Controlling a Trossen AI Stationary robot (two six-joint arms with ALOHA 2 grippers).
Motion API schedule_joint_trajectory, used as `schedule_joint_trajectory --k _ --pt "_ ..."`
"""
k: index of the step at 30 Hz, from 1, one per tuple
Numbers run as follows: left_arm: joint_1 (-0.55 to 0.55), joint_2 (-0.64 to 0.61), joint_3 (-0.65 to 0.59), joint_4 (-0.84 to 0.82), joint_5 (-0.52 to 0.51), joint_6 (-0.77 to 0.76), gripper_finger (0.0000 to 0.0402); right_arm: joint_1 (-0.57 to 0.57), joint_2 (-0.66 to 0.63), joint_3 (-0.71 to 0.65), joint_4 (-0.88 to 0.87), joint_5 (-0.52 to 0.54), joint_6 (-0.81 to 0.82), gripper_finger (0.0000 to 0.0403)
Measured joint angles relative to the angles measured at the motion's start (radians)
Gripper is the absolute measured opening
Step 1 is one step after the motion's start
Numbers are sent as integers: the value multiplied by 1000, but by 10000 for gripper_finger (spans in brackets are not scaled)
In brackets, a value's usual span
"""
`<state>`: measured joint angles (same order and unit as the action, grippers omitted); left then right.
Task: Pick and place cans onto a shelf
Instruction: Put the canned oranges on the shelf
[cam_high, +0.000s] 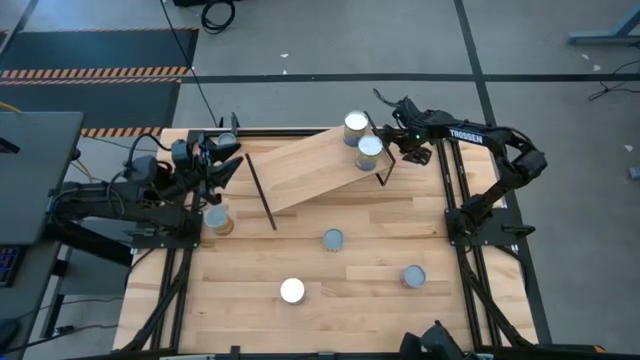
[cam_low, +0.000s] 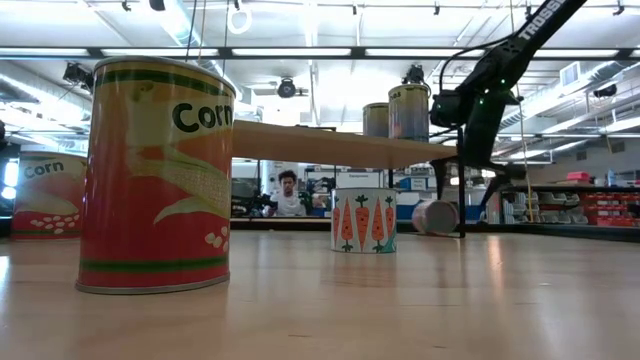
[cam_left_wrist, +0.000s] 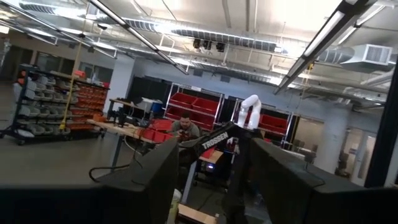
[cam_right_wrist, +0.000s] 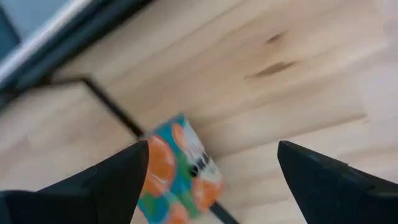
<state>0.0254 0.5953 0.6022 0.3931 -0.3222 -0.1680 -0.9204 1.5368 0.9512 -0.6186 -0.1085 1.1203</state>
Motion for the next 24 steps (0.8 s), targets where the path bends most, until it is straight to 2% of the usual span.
schedule_joint_trajectory --k 13,21,24 --pt "-3 0 0 -2 1 -30 206 -66 -5 -29 41 -216 -282 364" --pt "-2 0 0 -1 -2 -36 206 -92 -5 -114 236 -330 -343 364" --pt "-2 0 0 -1 -27 -38 206 -102 -5 -147 263 -313 -357 364"
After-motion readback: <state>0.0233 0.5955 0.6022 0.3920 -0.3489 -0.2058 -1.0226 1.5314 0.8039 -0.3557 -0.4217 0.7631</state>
